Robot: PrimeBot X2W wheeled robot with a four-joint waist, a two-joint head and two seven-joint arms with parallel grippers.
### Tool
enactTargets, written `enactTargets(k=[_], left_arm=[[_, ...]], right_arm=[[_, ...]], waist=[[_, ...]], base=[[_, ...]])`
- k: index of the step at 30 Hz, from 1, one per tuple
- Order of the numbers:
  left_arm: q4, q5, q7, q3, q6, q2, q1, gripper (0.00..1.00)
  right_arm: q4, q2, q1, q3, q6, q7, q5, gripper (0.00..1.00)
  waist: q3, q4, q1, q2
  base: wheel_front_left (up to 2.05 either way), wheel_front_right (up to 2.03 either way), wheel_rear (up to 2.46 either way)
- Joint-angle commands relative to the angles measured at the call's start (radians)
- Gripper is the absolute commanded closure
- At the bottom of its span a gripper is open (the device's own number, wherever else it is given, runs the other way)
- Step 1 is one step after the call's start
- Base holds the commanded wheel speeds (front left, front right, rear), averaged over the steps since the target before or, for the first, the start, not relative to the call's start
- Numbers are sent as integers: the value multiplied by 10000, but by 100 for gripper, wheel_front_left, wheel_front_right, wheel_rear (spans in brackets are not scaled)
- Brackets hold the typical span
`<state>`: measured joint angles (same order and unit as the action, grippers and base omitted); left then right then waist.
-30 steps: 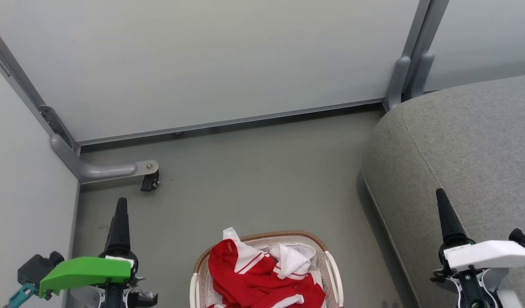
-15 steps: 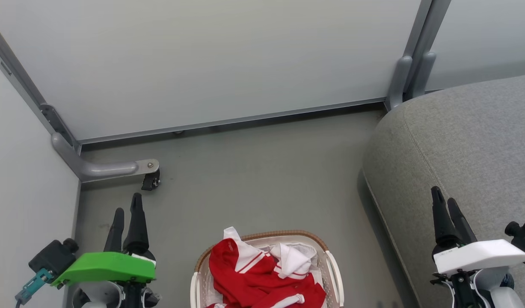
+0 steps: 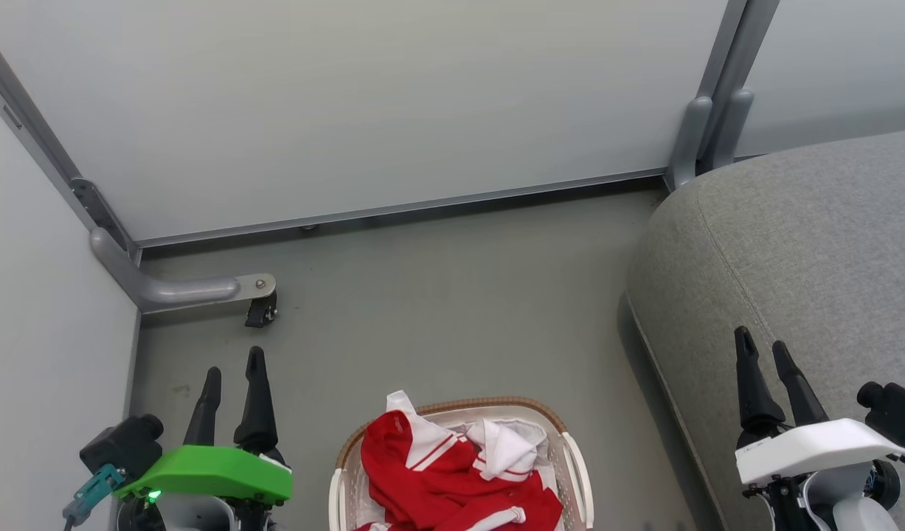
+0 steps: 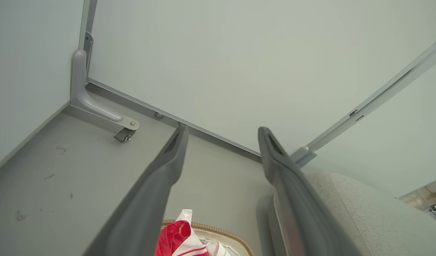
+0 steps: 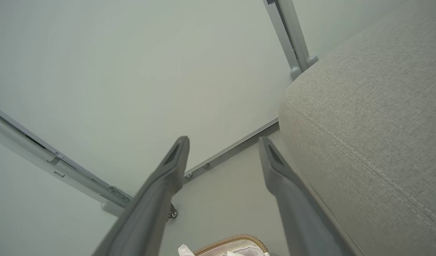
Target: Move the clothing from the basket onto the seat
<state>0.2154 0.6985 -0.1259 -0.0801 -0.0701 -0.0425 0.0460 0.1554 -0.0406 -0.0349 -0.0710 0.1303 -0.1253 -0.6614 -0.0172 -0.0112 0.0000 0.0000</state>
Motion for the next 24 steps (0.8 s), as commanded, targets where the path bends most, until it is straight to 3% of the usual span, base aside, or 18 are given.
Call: enactTargets(k=[1,24], left_arm=[[-43,-230,-118,-32,43,-71,-30,0],[203,-2371,-707,-434,113,-90,-198,0]], right_arm=[[-133,-72,22,32,4,-115,344,0],[-281,-95,241,264,4,-710,2679,0]], waist=[[3,-6,0,0],[33,-42,0,0]], base=[[0,0,0],[0,0,0]])
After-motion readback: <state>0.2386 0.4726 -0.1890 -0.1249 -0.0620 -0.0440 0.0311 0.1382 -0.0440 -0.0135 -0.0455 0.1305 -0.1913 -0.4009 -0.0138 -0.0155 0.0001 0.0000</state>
